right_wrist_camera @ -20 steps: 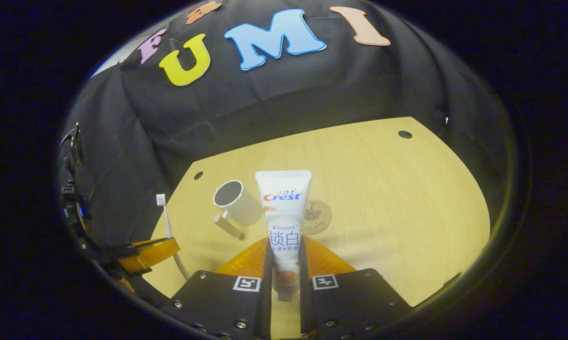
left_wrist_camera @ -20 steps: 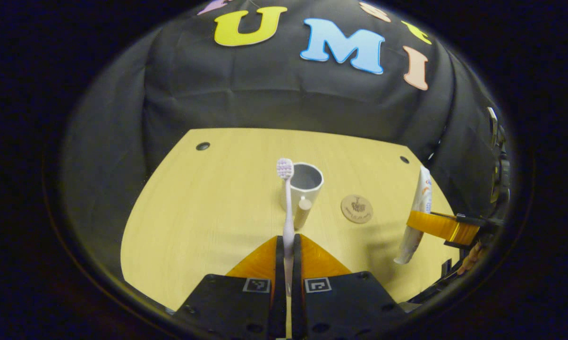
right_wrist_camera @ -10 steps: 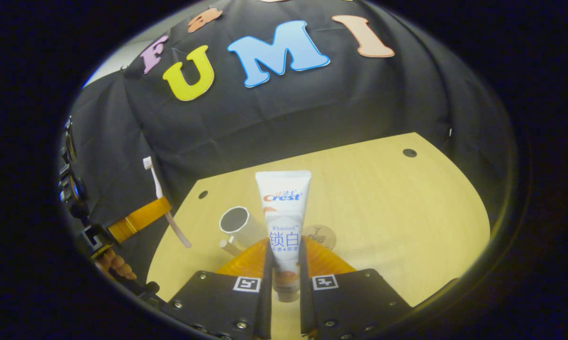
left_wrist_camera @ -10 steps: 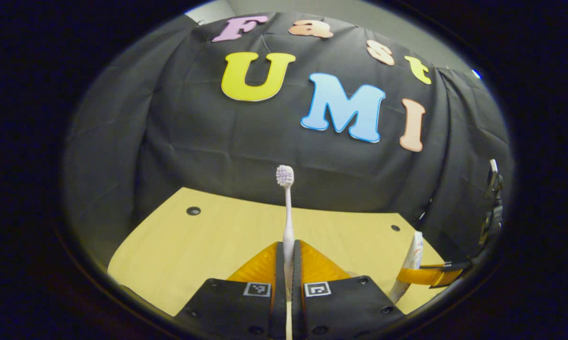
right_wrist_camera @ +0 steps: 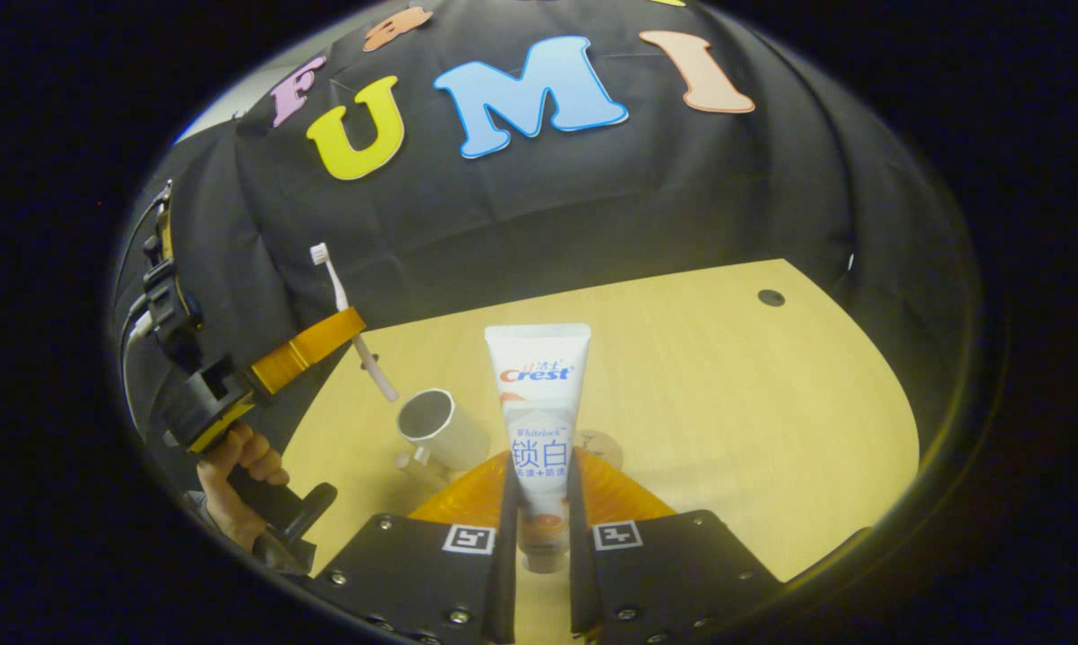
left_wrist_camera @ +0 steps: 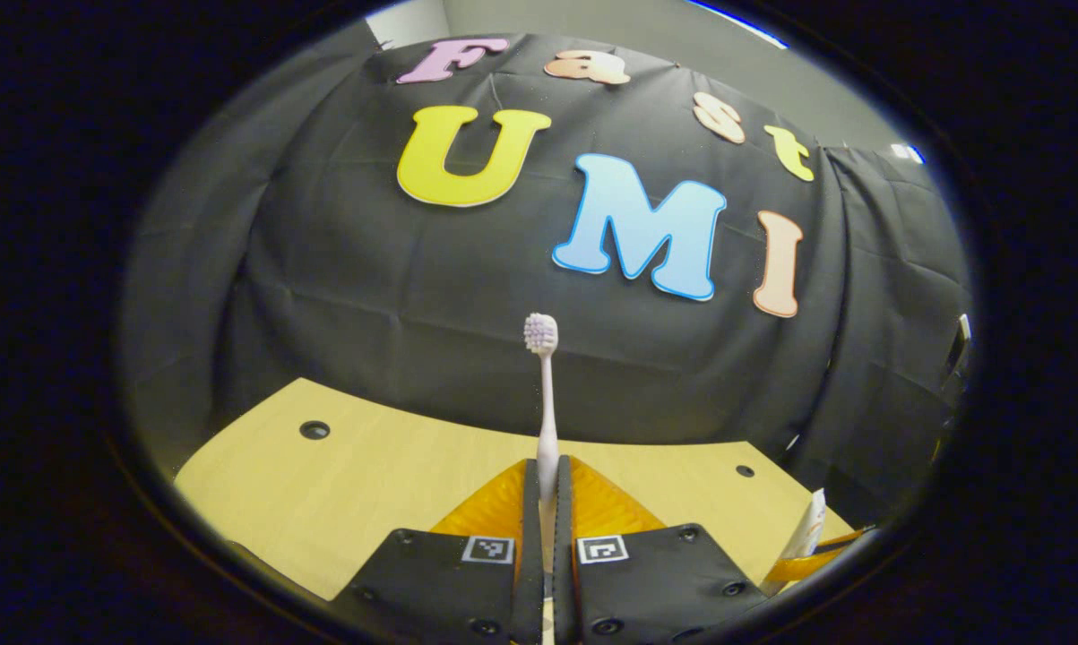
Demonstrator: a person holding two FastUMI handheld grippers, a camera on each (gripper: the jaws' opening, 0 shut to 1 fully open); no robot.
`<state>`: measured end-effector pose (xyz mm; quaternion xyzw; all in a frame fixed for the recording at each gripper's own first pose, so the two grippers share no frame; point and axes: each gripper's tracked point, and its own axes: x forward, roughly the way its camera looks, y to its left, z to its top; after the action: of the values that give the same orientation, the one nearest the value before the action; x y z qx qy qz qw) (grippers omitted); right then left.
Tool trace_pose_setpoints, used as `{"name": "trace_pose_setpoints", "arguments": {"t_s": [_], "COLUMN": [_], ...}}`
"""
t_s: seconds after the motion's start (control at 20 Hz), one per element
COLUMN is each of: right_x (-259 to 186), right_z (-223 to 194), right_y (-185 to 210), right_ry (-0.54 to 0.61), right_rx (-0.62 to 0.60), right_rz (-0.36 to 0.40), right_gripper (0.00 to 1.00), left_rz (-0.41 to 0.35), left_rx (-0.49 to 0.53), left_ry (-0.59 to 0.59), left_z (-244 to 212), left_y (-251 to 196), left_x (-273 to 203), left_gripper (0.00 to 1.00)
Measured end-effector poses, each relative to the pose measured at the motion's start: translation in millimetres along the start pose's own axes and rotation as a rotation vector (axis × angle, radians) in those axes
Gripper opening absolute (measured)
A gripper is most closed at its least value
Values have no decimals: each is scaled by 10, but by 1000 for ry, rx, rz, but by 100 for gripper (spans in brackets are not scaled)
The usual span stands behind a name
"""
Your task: Put the toothbrush and toothpaste on the desktop into the cup, then pick up the cup and place it on the coaster on the desktop.
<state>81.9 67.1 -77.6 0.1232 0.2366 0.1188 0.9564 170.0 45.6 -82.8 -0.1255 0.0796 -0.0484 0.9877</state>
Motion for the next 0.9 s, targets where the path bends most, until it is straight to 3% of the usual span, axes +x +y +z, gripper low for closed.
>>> {"name": "trace_pose_setpoints", "arguments": {"t_s": [0.25, 0.55, 0.6, 0.9], "right_x": [-7, 11, 11, 31], "right_z": [11, -5, -12, -28], "right_y": [-16, -8, -15, -12], "right_ry": [10, 32, 35, 46], "right_rx": [21, 8, 11, 25], "right_rz": [-22, -47, -48, -37], "right_gripper": [22, 29, 22, 25], "left_rz": [-4, 15, 16, 35], "left_rx": [-14, 42, 59, 114], "left_ry": [39, 102, 108, 158], "left_z": [-283, -738, -797, -1031], "left_y": [81, 180, 180, 228], "left_x": [276, 397, 403, 417], "left_gripper": [11, 12, 12, 14]}}
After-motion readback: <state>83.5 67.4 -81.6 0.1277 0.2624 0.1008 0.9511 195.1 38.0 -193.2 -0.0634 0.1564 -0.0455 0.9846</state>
